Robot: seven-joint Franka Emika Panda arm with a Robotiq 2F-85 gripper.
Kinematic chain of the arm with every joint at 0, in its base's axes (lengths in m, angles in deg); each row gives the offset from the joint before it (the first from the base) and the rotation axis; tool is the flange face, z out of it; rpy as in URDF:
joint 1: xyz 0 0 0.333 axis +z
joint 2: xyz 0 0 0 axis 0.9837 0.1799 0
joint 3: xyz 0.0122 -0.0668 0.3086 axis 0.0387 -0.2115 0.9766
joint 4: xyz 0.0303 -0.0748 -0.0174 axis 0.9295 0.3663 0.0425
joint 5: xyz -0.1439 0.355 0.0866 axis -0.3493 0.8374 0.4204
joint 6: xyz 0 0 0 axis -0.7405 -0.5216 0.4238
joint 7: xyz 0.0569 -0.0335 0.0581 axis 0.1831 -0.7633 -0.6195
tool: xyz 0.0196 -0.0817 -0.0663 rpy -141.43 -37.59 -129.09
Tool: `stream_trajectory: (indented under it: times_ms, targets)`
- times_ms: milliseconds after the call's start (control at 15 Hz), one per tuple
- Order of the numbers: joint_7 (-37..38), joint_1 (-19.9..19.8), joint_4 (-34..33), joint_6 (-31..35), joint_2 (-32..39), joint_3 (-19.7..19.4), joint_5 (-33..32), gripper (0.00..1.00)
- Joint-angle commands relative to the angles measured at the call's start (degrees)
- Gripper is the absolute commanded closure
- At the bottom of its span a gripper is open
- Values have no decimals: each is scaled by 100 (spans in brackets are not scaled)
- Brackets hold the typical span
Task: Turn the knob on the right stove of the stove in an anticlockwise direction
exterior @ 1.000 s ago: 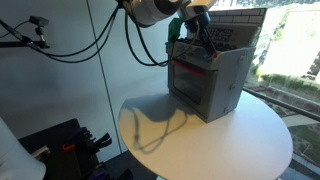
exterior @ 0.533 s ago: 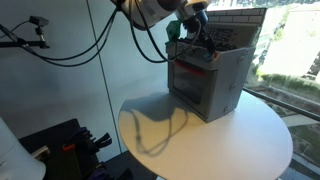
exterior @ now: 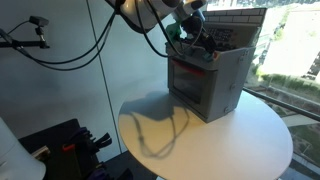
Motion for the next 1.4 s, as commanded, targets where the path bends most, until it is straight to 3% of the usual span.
stream_trajectory:
  times_ms: [0,333,400,467,533,933,1333]
  targets:
    - [-57,11,12,-304,-205,-110,-498,90]
    - [-23,8,22,-310,-226,-105,-886,89]
    - [-24,4,33,-303,-232,-99,-909,85]
    - [-27,1,42,-299,-238,-94,-915,59]
    - [-20,0,48,-302,-245,-94,-927,43]
    - [-41,-12,94,-586,-452,-183,-1028,1]
    - [-279,1,245,-915,-681,-150,-707,0]
